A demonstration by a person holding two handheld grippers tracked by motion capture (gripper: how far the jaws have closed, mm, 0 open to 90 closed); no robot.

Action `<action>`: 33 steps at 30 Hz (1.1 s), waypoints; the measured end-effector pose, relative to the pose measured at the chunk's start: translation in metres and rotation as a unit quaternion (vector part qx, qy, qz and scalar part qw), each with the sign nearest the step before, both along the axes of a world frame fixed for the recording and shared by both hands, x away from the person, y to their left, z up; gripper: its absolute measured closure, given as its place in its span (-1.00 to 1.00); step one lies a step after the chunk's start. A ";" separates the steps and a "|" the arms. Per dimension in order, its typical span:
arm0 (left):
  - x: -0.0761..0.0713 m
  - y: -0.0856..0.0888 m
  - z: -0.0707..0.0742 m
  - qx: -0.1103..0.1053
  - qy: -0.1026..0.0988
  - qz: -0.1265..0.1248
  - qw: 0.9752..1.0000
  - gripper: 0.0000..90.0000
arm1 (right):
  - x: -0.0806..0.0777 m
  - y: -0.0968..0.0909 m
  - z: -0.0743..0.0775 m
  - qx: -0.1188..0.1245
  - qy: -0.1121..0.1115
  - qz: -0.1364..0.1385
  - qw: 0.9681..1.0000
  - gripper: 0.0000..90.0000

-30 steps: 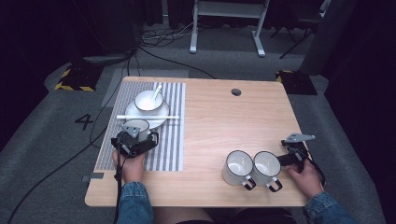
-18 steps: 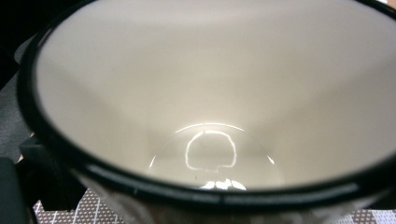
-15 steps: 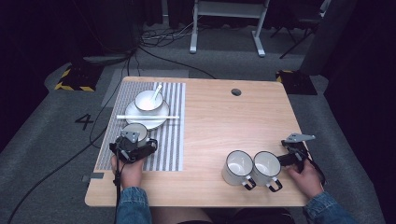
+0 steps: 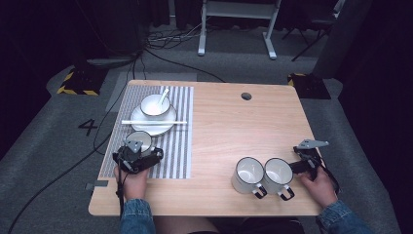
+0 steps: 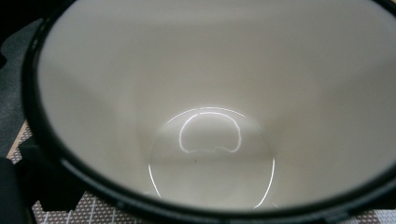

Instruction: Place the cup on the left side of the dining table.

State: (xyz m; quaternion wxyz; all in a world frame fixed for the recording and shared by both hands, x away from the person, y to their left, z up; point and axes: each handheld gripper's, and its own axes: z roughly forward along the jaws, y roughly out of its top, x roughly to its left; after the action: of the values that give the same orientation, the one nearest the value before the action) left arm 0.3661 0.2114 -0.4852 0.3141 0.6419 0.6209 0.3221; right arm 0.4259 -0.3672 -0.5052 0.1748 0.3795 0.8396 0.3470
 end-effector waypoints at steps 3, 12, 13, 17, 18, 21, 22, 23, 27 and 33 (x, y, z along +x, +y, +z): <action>-0.004 -0.001 0.004 0.001 0.004 0.003 1.000 -0.95 | 0.000 0.000 0.000 0.000 0.000 0.000 1.000 -0.97; -0.033 -0.004 0.023 0.017 -0.004 -0.013 1.000 -0.89 | 0.000 0.000 0.000 0.000 0.000 0.000 1.000 -0.97; -0.036 -0.004 0.025 0.015 -0.010 -0.015 1.000 -0.87 | 0.000 0.000 0.000 0.000 0.000 0.000 1.000 -0.97; -0.054 -0.004 0.037 0.006 -0.031 -0.023 0.999 -0.87 | 0.000 0.000 0.000 0.000 0.001 0.002 1.000 -0.97; -0.059 -0.005 0.039 0.000 -0.037 -0.026 0.999 -0.87 | 0.001 0.000 0.000 0.000 0.001 0.004 1.000 -0.98; -0.071 -0.005 0.047 -0.005 -0.048 -0.036 0.998 -0.85 | 0.001 0.001 0.000 0.003 0.004 0.002 1.000 -0.98; -0.075 -0.006 0.049 -0.010 -0.050 -0.043 0.998 -0.85 | 0.001 0.001 0.000 0.003 0.004 0.002 1.000 -0.98; -0.079 -0.006 0.052 -0.009 -0.049 -0.050 0.997 -0.84 | 0.001 0.001 0.000 0.003 0.004 0.003 1.000 -0.98; -0.098 -0.010 0.057 0.009 -0.056 -0.084 0.995 -0.77 | 0.001 0.001 0.000 0.005 0.004 0.001 1.000 -0.98; -0.124 -0.005 0.059 0.001 -0.055 -0.100 0.993 -0.77 | 0.002 0.001 0.000 0.002 0.006 0.005 1.000 -0.99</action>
State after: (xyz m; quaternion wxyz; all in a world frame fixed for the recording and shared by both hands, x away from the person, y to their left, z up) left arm 0.2425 0.2068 -0.4261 0.3779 0.6824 0.5348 0.3247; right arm 0.4280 -0.3662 -0.5049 0.1677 0.3780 0.8416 0.3476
